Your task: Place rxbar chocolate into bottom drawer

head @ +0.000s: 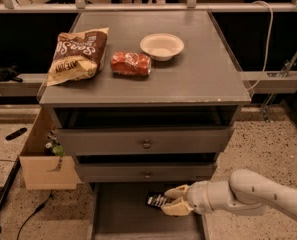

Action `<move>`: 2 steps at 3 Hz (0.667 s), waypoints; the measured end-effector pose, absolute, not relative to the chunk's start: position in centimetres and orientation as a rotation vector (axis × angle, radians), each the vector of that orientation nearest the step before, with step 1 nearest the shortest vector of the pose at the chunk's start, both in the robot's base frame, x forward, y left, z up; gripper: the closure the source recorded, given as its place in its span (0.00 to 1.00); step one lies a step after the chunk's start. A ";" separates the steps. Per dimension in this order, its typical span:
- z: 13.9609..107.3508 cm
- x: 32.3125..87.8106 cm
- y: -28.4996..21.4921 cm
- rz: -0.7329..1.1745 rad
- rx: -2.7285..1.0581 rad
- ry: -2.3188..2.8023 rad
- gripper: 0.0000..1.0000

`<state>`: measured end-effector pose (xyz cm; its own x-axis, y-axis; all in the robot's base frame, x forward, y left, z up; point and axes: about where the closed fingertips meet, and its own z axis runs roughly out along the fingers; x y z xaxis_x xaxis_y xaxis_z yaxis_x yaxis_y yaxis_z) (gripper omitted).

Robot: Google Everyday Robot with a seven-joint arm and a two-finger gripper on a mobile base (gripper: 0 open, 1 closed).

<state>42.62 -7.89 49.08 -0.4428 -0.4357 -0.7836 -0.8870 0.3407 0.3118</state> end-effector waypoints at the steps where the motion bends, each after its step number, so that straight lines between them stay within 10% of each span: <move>1: 43.5 44.3 -9.0 0.860 -1.115 2.142 1.00; 2: 43.1 44.6 -9.0 0.858 -1.115 2.150 1.00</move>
Offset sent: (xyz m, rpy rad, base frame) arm 0.0116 -0.0089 -0.0497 -0.0967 0.0197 -0.0626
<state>44.57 -8.96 43.14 -0.4944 -0.4876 -0.7195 -0.8491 0.4482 0.2797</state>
